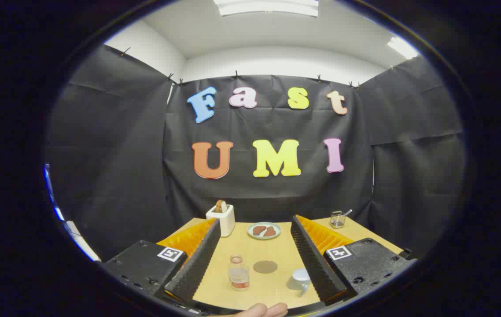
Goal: Take the bottle from table, then pour the juice into the cup, finally place the bottle on the coaster
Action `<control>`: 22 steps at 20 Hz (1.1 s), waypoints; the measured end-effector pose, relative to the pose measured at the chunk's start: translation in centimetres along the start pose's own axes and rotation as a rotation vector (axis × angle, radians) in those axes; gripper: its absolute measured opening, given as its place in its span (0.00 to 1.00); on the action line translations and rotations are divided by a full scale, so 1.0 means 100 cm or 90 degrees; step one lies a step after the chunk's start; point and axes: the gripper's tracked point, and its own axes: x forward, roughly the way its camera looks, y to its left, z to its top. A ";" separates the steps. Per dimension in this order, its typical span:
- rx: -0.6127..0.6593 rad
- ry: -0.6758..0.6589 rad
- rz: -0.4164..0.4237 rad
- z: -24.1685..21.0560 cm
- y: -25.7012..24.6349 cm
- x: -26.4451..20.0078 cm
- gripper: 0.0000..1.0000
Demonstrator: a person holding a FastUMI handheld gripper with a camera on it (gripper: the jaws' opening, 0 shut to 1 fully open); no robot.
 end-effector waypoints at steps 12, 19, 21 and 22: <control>0.011 -0.034 0.006 -0.004 0.005 -0.002 1.00; 0.023 -0.003 0.004 -0.040 0.008 0.013 1.00; 0.020 0.005 0.002 -0.051 0.009 0.018 1.00; 0.018 0.006 0.002 -0.056 0.011 0.019 1.00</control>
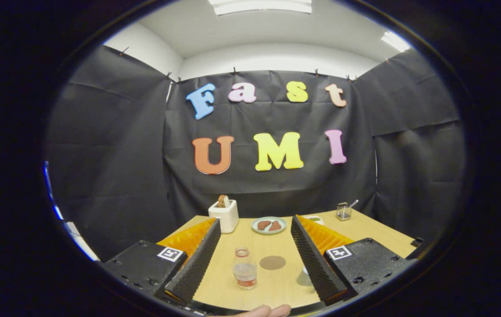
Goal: Take the bottle from table, then pour the juice into the cup, finally place the bottle on the coaster
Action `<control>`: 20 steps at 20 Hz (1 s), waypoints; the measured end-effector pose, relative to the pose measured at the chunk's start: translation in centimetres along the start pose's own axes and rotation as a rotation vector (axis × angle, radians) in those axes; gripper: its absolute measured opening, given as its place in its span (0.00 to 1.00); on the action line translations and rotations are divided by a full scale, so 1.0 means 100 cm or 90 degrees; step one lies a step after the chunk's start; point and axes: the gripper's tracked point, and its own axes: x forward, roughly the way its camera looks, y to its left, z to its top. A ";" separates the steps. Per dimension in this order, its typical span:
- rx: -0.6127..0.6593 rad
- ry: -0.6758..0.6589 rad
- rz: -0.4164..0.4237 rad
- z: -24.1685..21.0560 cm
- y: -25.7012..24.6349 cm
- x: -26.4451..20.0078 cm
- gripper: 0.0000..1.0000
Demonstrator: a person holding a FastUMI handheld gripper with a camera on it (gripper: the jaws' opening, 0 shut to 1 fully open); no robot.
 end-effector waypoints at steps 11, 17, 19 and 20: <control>-0.004 -0.007 0.022 -0.064 0.025 0.024 1.00; -0.001 -0.003 0.027 -0.110 0.031 0.035 1.00; -0.010 -0.014 0.031 -0.120 0.035 0.036 1.00; -0.013 -0.017 0.034 -0.128 0.035 0.037 1.00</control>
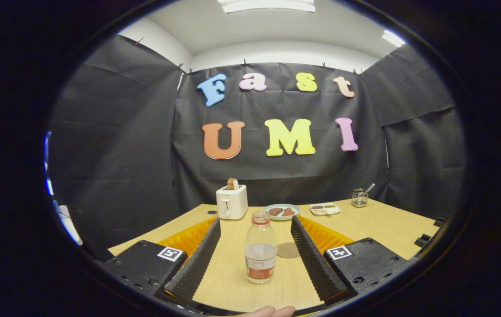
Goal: Take the bottle from table, then pour the juice into the cup, finally place the bottle on the coaster
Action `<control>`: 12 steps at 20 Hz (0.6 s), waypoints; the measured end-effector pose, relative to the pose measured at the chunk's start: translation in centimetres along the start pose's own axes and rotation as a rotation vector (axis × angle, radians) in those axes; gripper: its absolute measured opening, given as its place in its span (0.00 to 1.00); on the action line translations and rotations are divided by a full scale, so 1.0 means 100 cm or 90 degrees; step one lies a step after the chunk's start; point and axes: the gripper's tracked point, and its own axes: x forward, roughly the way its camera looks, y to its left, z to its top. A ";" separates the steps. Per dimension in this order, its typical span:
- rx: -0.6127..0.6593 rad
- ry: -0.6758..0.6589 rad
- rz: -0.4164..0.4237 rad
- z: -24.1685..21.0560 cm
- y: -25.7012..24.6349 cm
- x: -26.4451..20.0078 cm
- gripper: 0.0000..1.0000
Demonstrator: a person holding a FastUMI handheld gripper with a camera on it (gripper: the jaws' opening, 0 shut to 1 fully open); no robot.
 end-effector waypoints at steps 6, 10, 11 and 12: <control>-0.011 0.026 0.001 -0.048 0.002 0.015 1.00; -0.018 0.053 -0.017 -0.079 -0.002 0.033 1.00; -0.017 0.057 -0.018 -0.086 -0.001 0.039 1.00; -0.015 0.060 -0.019 -0.091 0.000 0.045 1.00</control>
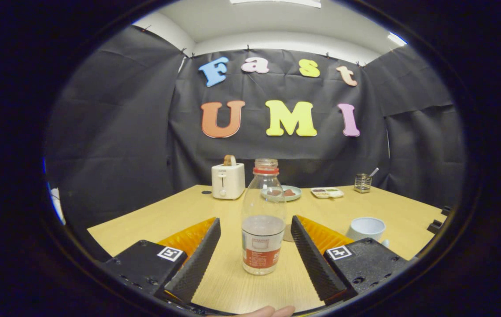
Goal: Take the bottle from table, then pour the juice into the cup, finally place the bottle on the coaster
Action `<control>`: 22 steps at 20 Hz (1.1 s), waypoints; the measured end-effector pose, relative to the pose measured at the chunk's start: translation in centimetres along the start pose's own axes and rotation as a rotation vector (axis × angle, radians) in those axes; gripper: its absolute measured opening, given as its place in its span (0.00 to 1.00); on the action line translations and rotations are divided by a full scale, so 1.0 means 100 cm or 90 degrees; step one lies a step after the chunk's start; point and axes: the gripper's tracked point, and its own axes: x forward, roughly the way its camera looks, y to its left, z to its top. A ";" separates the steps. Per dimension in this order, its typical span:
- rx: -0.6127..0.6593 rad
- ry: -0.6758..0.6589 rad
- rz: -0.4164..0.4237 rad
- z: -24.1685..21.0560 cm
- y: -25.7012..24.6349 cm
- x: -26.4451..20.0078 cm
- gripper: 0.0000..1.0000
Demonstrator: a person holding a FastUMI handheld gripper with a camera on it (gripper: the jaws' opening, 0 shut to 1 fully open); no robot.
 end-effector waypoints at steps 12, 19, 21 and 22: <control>0.043 0.038 -0.038 -0.013 -0.001 0.060 0.80; 0.249 0.058 -0.003 0.020 -0.010 0.042 0.79; 0.344 0.072 -0.013 0.020 -0.014 0.041 0.79; 0.377 0.075 -0.014 0.023 -0.012 0.039 0.79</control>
